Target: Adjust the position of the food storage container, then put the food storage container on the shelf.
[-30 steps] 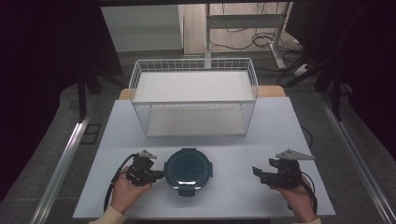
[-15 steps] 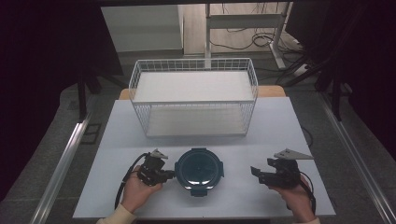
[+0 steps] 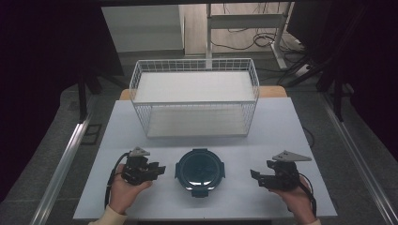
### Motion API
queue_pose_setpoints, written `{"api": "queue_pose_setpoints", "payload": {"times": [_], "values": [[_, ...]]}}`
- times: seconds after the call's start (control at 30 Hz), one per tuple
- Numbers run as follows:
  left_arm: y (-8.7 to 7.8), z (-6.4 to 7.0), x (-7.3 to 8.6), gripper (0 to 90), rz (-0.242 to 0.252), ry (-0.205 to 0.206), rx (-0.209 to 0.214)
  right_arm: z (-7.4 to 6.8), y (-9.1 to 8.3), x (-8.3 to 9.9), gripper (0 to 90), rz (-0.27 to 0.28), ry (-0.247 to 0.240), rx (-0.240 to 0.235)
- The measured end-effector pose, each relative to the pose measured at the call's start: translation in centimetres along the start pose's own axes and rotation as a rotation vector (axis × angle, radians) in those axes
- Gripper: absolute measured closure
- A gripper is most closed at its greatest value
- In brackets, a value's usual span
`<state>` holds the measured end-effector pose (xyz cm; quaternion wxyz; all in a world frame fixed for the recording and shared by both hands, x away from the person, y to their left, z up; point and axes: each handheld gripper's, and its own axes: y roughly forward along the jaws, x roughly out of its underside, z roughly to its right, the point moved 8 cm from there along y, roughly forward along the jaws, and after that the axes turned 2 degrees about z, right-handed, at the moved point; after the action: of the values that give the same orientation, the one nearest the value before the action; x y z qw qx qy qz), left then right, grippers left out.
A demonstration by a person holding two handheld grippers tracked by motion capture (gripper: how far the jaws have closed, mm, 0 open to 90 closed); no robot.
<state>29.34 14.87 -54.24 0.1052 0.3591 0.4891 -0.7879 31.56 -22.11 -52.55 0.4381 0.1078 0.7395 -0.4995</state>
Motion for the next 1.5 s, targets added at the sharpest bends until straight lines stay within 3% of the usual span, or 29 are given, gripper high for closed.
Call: {"api": "queue_pose_setpoints", "payload": {"times": [0.1,0.27,0.5,0.87,0.97,1.27,1.5], "values": [[-0.7,-0.3,0.0,40.4,0.010,-0.029,-0.001,-0.1,0.1,0.1,22.7,-0.006,-0.002,-0.004],[-1.5,-0.1,-0.3,31.1,0.029,-0.052,0.024,-0.5,0.4,0.1,21.1,-0.017,-0.003,-0.015],[-1.8,0.1,-0.4,28.2,0.036,-0.059,0.062,-0.7,0.4,0.1,20.2,-0.008,-0.010,-0.036],[-2.1,0.5,-0.6,24.6,0.047,-0.044,0.054,-1.5,0.4,-0.2,17.1,0.011,-0.027,-0.075],[-2.0,0.6,-0.7,22.8,0.045,-0.048,0.057,-1.7,0.3,-0.3,17.1,0.018,-0.011,-0.082],[-2.4,1.6,-1.9,19.2,0.065,-0.074,0.082,-3.8,0.0,-2.2,16.6,0.034,0.087,-0.186],[-1.4,2.8,-2.8,19.1,0.047,-0.066,0.123,-5.3,1.7,-3.7,15.9,0.004,0.099,-0.218]]}}
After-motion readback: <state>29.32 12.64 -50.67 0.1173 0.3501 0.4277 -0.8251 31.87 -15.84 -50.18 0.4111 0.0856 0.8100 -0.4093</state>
